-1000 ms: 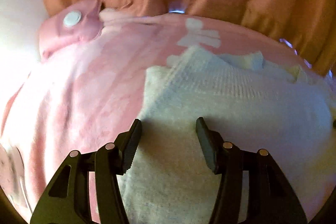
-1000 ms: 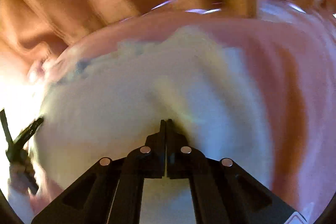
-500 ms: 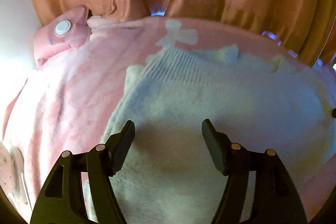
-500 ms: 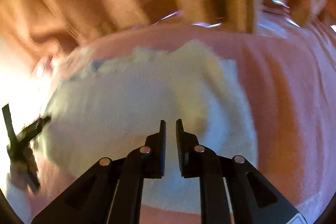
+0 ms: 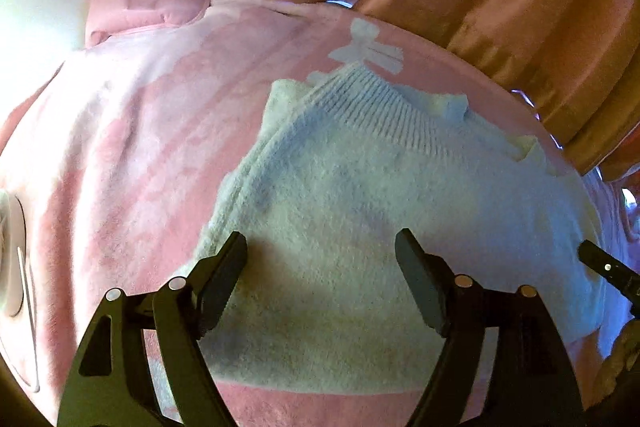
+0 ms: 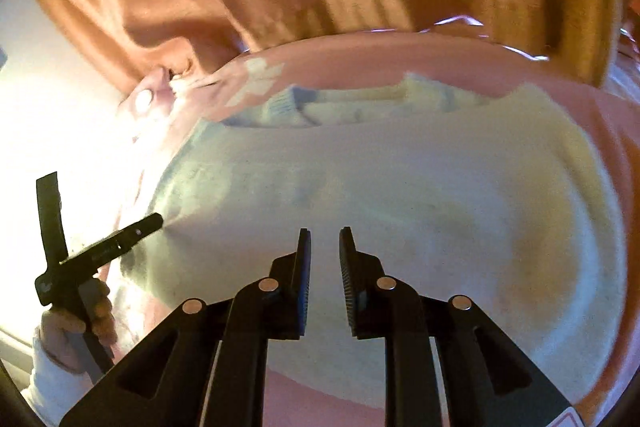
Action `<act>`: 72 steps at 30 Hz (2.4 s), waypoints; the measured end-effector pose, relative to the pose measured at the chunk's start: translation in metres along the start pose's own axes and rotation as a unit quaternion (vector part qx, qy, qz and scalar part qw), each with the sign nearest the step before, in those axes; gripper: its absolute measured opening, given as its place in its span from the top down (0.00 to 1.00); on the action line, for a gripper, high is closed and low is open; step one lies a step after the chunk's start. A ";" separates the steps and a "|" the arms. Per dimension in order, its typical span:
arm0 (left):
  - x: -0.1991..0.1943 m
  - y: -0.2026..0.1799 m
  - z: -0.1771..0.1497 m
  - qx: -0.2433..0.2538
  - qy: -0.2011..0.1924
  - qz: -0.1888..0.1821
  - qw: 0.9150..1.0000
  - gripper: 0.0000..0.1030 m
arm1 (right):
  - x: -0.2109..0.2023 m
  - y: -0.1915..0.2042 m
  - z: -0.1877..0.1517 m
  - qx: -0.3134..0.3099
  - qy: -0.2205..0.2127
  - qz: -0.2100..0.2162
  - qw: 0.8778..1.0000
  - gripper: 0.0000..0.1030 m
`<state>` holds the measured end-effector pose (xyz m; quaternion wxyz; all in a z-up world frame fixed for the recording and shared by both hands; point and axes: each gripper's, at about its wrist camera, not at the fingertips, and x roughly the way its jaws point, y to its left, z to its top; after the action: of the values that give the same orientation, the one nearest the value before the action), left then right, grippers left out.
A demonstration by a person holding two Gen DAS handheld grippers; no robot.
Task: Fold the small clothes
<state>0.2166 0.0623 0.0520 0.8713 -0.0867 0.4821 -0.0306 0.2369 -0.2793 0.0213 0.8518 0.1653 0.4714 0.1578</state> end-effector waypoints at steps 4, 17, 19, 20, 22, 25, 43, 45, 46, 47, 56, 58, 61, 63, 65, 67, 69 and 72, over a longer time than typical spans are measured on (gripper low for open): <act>0.005 -0.002 0.004 0.004 0.000 0.004 1.000 0.26 | 0.022 0.016 0.007 -0.009 0.009 0.001 1.000 0.83; 0.001 0.049 0.019 -0.087 -0.026 -0.030 0.995 0.18 | 0.037 0.027 0.005 -0.026 0.009 0.008 1.000 0.84; 0.017 0.062 0.019 -0.114 0.003 -0.035 0.993 0.18 | 0.058 0.023 0.001 -0.023 0.042 -0.001 0.999 0.84; 0.024 0.066 0.018 -0.127 0.017 -0.040 0.991 0.18 | 0.067 0.018 0.000 -0.018 0.047 0.008 0.999 0.85; 0.038 0.074 0.015 -0.157 0.035 -0.056 0.985 0.16 | 0.070 0.014 0.002 -0.012 0.040 0.016 0.999 0.88; 0.040 0.070 0.016 -0.162 0.022 -0.061 0.985 0.13 | 0.070 0.011 0.004 -0.005 0.043 0.027 0.999 0.88; -0.051 -0.049 0.047 -0.067 -0.101 -0.251 0.960 0.87 | 0.020 -0.005 0.003 0.059 -0.018 0.064 0.996 0.70; -0.062 -0.086 0.041 -0.024 -0.105 -0.276 0.955 0.86 | 0.003 -0.021 0.007 0.078 -0.033 0.065 0.994 0.62; -0.061 -0.113 0.033 0.011 -0.096 -0.289 0.952 0.86 | -0.004 -0.032 0.008 0.089 -0.040 0.055 0.994 0.60; -0.056 -0.131 0.023 0.038 -0.088 -0.290 0.952 0.85 | -0.010 -0.045 0.009 0.106 -0.046 0.045 0.992 0.57; -0.072 -0.128 -0.048 0.124 -0.113 -0.259 0.951 0.23 | -0.048 -0.106 0.016 0.208 -0.055 0.067 0.974 0.43; -0.082 -0.116 -0.047 0.128 -0.127 -0.248 0.952 0.22 | -0.050 -0.099 0.018 0.204 -0.050 0.090 0.973 0.28; -0.067 -0.107 -0.054 0.151 -0.085 -0.240 0.955 0.22 | -0.036 -0.080 0.017 0.183 -0.008 0.116 0.976 0.21; -0.054 -0.110 -0.067 0.191 -0.053 -0.236 0.951 0.22 | -0.019 -0.073 0.016 0.184 0.027 0.132 0.974 0.21; -0.053 -0.114 -0.078 0.232 -0.048 -0.229 0.944 0.21 | -0.007 -0.065 0.013 0.186 0.056 0.154 0.969 0.20; -0.054 -0.120 -0.091 0.272 -0.058 -0.213 0.937 0.15 | 0.003 -0.053 0.013 0.174 0.075 0.159 0.969 0.20; -0.055 -0.124 -0.101 0.300 -0.049 -0.219 0.927 0.14 | 0.010 -0.043 0.016 0.158 0.081 0.150 0.973 0.19; -0.056 -0.128 -0.108 0.318 -0.059 -0.204 0.924 0.14 | 0.018 -0.035 0.016 0.138 0.071 0.140 0.978 0.30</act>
<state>0.0995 -0.0689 0.0657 0.8546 0.0971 0.3669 -0.3545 0.2631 -0.3050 0.0007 0.7543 0.3342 0.5203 0.2205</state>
